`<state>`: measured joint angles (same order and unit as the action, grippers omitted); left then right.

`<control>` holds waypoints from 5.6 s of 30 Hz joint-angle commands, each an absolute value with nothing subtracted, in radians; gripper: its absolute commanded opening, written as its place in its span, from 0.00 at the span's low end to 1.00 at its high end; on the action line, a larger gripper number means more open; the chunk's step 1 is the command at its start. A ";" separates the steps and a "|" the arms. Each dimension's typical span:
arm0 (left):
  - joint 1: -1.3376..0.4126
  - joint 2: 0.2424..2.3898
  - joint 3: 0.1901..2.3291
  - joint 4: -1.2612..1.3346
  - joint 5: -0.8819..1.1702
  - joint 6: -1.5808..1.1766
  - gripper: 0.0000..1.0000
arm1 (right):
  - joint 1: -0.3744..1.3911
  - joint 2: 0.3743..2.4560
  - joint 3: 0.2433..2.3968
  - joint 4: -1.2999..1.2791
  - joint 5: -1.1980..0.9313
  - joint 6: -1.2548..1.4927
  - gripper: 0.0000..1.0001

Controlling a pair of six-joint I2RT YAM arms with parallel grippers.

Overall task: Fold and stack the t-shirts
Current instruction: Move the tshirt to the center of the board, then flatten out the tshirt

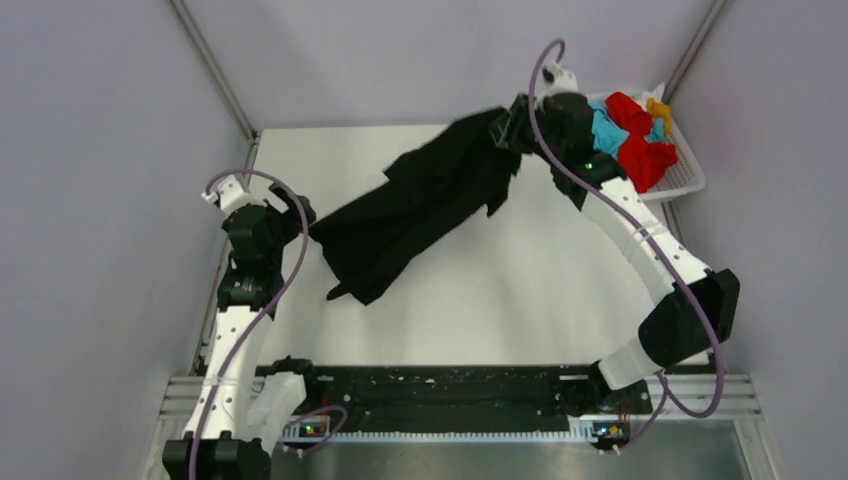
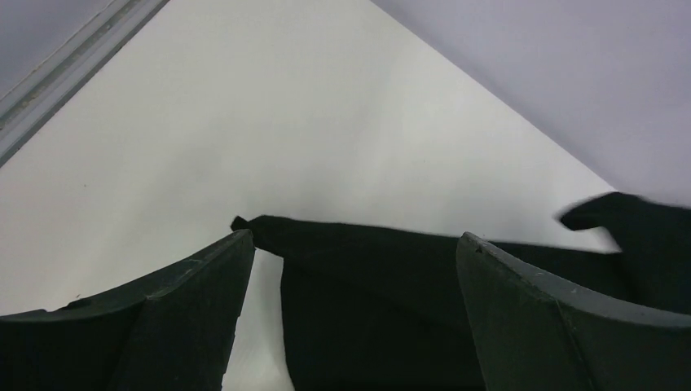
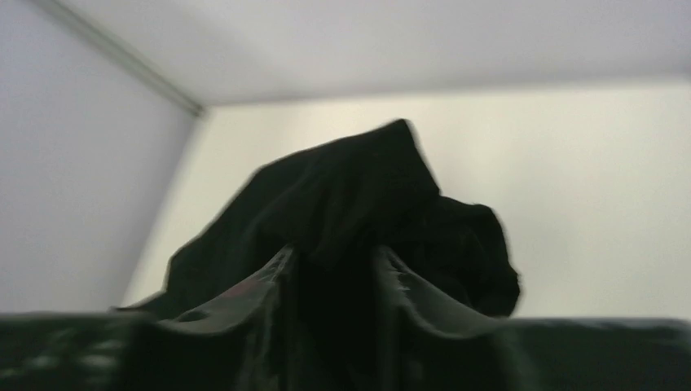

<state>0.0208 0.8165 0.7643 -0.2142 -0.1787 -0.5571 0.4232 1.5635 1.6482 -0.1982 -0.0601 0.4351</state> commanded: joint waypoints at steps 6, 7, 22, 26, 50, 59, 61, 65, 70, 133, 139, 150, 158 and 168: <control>0.023 0.976 0.773 -0.284 -0.128 -0.609 0.99 | 0.132 1.564 1.225 -0.359 0.176 0.576 0.99; 0.022 0.992 0.778 -0.299 -0.116 -0.612 0.99 | 0.143 1.559 1.221 -0.350 0.181 0.564 0.99; 0.100 1.348 0.814 -0.237 -0.090 -0.660 0.96 | 0.479 1.813 1.424 -0.172 0.009 0.139 0.99; 0.124 1.472 0.876 -0.233 -0.048 -0.667 0.87 | 0.560 1.998 1.615 -0.210 0.057 0.134 0.98; 0.152 1.675 1.015 -0.332 0.131 -0.672 0.00 | 0.689 2.492 2.147 -0.389 0.210 0.126 0.96; 0.151 1.622 1.029 -0.403 0.125 -0.667 0.00 | 0.725 2.490 2.154 -0.372 0.233 0.090 0.96; 0.152 1.621 1.045 -0.426 0.129 -0.659 0.00 | 0.735 2.493 2.157 -0.372 0.237 0.078 0.95; 0.152 1.609 1.047 -0.443 0.129 -0.660 0.00 | 0.754 2.486 2.162 -0.355 0.270 0.036 0.95; 0.152 1.577 1.043 -0.460 0.126 -0.656 0.00 | 0.765 2.472 2.160 -0.329 0.268 0.026 0.95; 0.150 0.829 1.492 -0.208 0.053 -0.534 0.00 | 0.505 1.120 1.862 0.033 0.400 -0.163 0.00; 0.151 0.783 1.653 -0.263 0.088 -0.511 0.00 | 0.505 1.112 2.105 -0.132 0.261 -0.125 0.00; 0.150 0.807 1.825 -0.271 0.158 -0.515 0.00 | 0.506 1.140 2.241 -0.105 0.219 -0.164 0.00; 0.150 0.958 1.811 -0.299 0.146 -0.520 0.00 | 0.506 1.294 2.240 -0.010 0.373 -0.295 0.00; 0.150 1.395 1.595 -0.288 -0.034 -0.497 0.00 | 0.431 1.694 1.975 0.259 0.691 -0.417 0.00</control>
